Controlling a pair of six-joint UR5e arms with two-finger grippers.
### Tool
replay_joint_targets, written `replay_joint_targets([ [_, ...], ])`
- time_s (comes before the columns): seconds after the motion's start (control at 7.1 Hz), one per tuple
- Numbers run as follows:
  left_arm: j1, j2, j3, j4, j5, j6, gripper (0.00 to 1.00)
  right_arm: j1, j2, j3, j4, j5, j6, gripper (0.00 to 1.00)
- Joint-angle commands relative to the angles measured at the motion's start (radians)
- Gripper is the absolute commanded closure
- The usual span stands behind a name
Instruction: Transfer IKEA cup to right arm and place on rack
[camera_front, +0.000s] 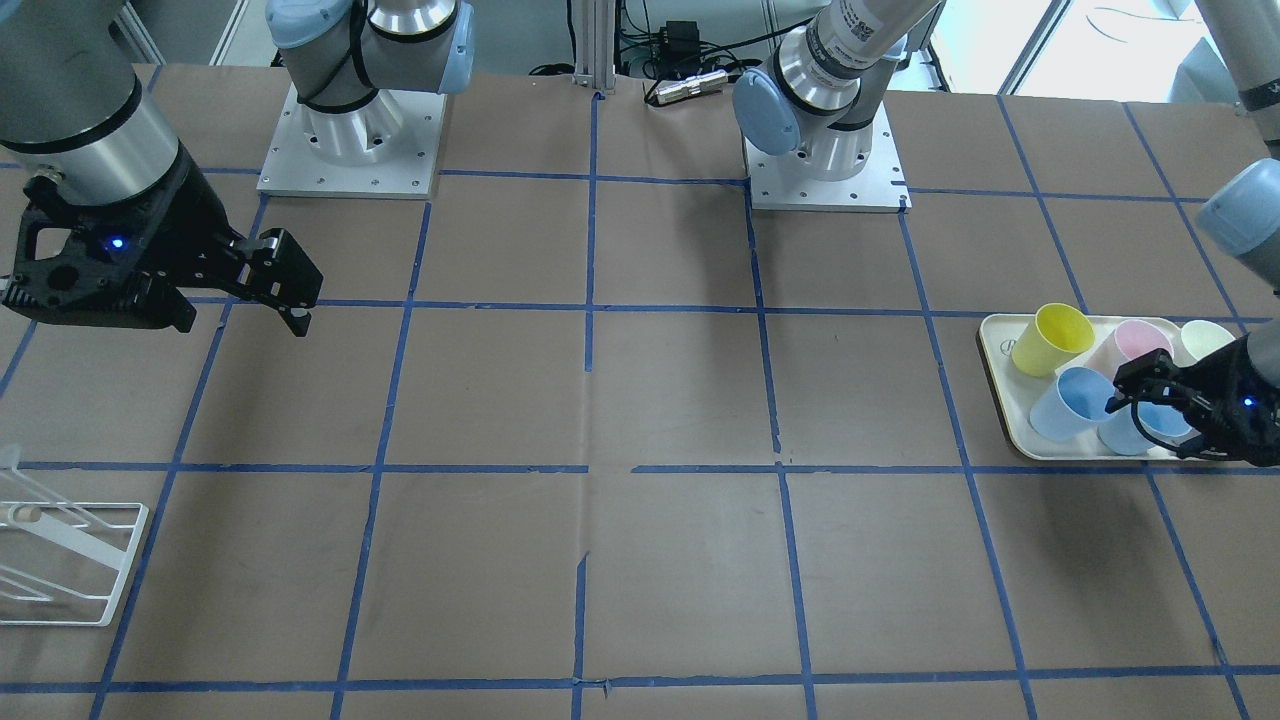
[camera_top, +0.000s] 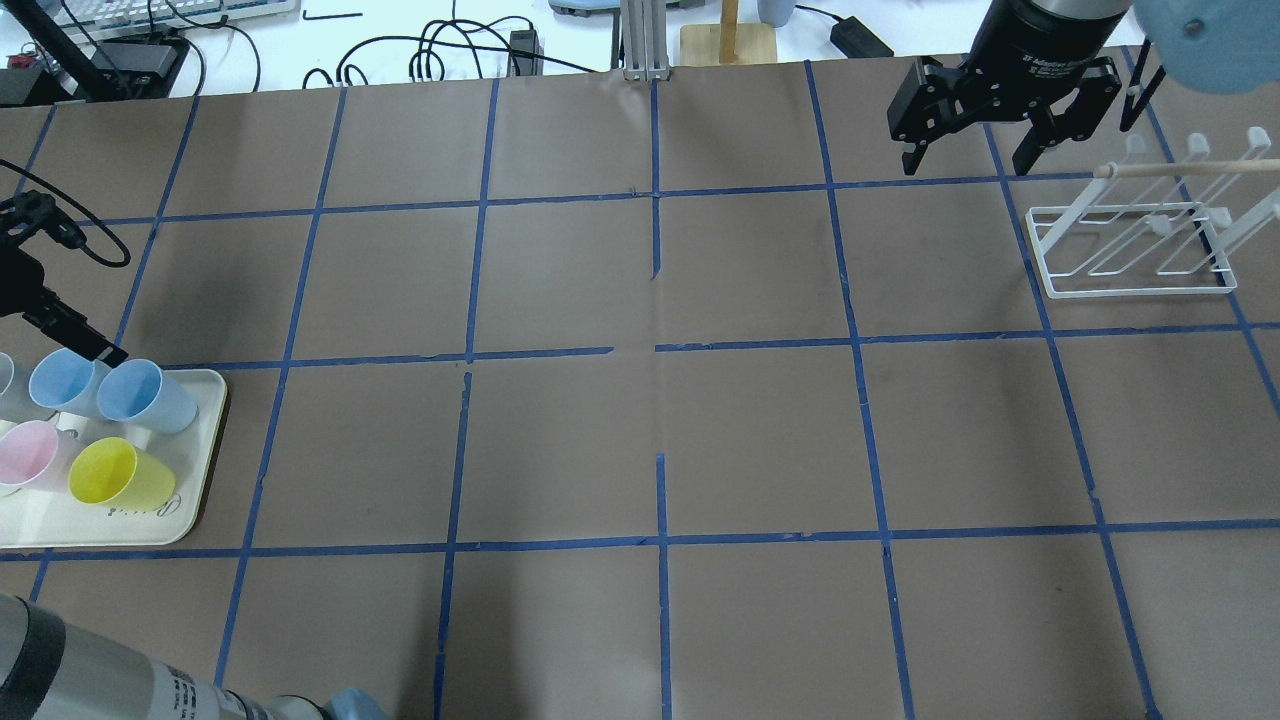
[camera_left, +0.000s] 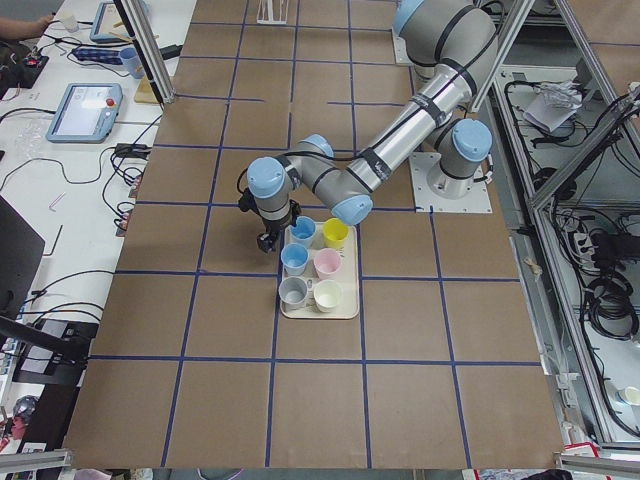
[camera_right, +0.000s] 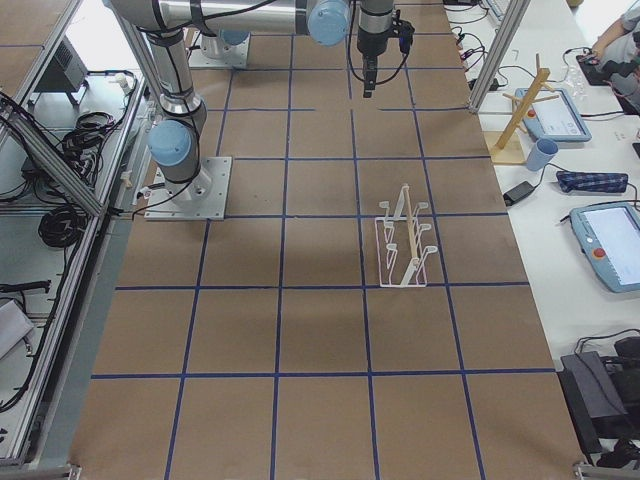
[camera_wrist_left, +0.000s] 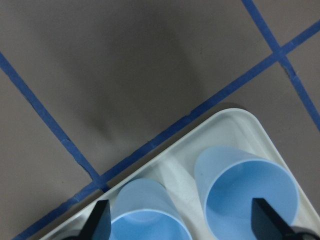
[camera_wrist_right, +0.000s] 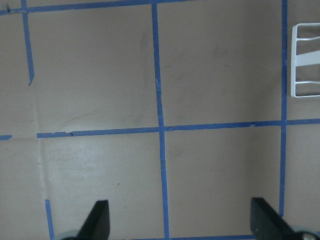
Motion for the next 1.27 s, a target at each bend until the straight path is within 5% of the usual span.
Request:
replay_joint_targets([
  [0.0,-0.037,-0.005,-0.004,0.003,0.002,0.043,0.00,0.000,0.000,0.000,0.000,0.000,0.000,0.00],
  [0.99,-0.033,-0.043,-0.004,0.003,0.076,0.168,0.00,0.000,0.000,0.002,0.000,0.000,0.001,0.00],
  [1.13,-0.034,-0.050,-0.004,0.003,0.076,0.168,0.08,0.000,-0.001,0.002,0.000,0.000,0.001,0.00],
])
